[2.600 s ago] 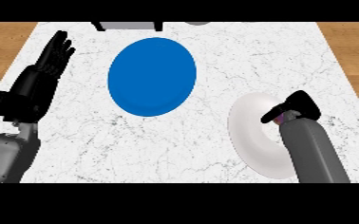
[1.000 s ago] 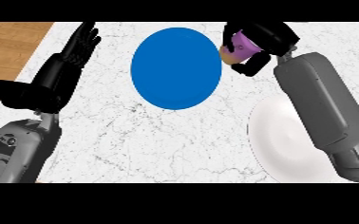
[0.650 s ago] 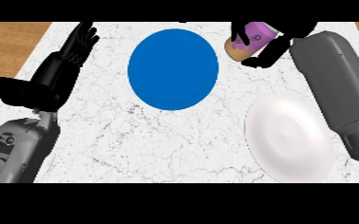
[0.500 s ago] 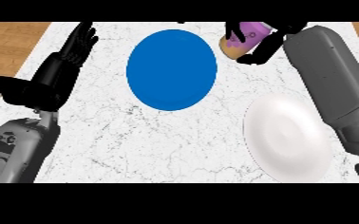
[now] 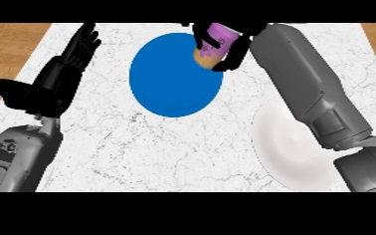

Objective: Pick the can from the plate and place it in the plate

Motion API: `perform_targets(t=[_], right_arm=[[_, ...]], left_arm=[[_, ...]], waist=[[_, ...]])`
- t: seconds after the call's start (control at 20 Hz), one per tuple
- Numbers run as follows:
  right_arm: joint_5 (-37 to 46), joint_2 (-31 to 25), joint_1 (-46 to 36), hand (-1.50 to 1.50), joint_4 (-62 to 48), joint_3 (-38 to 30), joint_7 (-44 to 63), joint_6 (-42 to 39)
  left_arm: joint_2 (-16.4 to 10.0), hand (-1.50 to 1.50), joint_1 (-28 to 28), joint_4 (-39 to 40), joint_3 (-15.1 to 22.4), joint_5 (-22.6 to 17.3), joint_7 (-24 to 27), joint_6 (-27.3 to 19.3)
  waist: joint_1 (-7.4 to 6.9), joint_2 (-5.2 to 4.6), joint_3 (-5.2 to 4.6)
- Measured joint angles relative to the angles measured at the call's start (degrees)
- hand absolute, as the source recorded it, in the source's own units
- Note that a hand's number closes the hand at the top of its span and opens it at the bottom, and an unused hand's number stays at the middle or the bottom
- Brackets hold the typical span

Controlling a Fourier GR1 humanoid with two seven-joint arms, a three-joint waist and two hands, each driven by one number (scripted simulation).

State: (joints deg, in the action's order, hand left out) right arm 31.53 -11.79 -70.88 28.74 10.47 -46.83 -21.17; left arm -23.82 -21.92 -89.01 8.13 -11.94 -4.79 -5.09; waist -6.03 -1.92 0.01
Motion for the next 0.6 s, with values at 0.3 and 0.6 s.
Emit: perform_targets(t=[0.3,0.6], right_arm=[[2.65,7.52,-2.64,1.50,-7.51,2.36,-0.83,4.58],[3.69,10.77,-3.16,1.50,-11.43,6.20,-2.30,9.00]], left_arm=[[-0.27,0.00,0.55,0.14,-1.09,0.04,-0.09,0.42],[0.45,0.00,-0.15,0.81,-1.21,0.72,0.49,0.71]], waist=[[0.97,0.30,-0.03],[0.29,0.23,-0.07]])
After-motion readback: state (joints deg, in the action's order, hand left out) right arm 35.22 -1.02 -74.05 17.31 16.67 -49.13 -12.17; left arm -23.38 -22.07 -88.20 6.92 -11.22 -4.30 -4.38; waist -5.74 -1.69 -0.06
